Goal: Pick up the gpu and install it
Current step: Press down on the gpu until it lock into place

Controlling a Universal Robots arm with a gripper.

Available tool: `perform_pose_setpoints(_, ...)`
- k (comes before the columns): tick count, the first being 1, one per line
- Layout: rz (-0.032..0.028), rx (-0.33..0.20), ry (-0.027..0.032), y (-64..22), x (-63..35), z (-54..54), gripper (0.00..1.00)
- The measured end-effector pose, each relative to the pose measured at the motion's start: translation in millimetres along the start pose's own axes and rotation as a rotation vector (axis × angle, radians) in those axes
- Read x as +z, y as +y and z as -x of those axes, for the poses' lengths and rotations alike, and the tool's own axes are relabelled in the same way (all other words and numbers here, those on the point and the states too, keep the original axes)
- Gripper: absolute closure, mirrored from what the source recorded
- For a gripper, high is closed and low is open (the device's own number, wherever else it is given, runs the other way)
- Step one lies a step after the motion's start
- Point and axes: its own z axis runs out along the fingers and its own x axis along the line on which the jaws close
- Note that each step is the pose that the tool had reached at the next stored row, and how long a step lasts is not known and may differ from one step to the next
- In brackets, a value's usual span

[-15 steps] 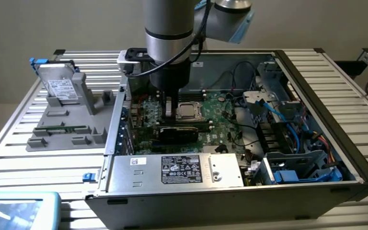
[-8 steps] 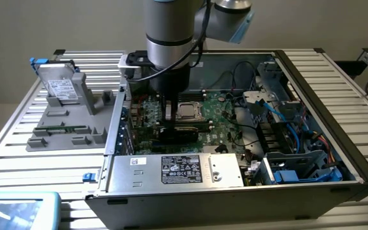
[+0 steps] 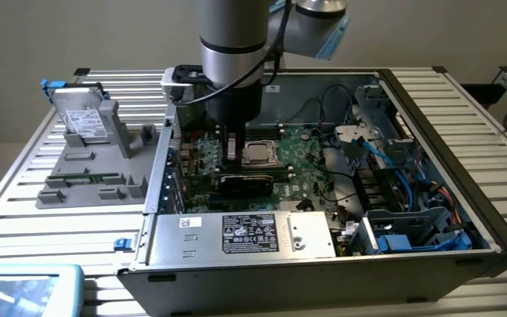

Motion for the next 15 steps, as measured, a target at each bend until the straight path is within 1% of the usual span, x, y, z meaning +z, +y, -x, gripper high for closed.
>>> perform_pose_setpoints(5, 0.0001, 0.001, 0.0001, 1.0, -22.8, -0.2, 0.88)
perform_pose_setpoints(7, 0.0007, 0.001, 0.0007, 1.2, -29.6, -0.2, 0.88)
perform_pose_setpoints(15, 0.0006, 0.001, 0.0005, 1.3, -30.0, -0.2, 0.88)
